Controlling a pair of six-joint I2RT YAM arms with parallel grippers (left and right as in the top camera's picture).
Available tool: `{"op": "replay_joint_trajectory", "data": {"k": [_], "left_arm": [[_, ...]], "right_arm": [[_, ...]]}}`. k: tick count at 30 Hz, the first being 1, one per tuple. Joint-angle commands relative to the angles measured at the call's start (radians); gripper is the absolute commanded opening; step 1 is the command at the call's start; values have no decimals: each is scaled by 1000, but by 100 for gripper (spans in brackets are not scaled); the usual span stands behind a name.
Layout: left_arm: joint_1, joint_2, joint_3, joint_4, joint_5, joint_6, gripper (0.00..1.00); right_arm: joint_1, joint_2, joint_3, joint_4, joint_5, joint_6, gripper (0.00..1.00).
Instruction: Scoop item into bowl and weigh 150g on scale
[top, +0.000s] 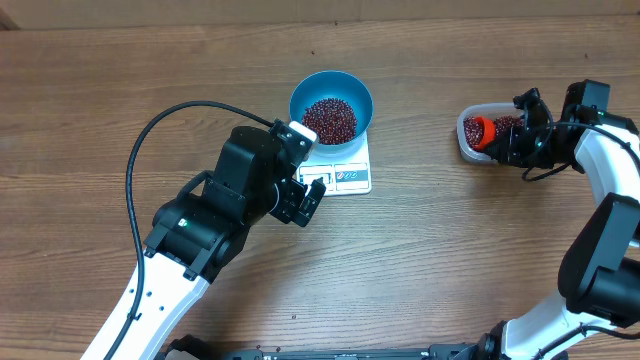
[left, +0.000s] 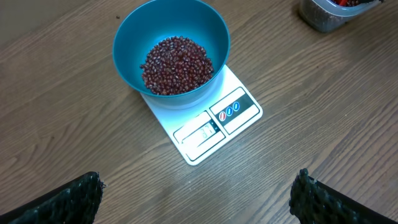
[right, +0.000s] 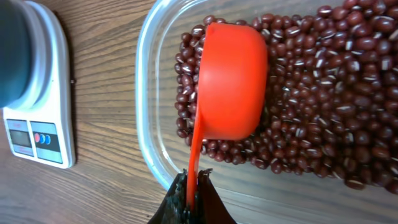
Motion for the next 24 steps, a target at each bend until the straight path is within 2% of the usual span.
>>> {"op": "replay_joint_trajectory", "data": {"k": [1,9,24], "left_arm": [[5,-6,19,0,-10,-13,100],[5,-6,19,0,-10,-13,100],[5,-6,19,0,-10,-13,100]], "right_arm": [[-5,22,-14,-9,-61,2,4],[-9,32,-14,-8,-67,10,3],[-90,92,-14,-4,-208,8,4]]}}
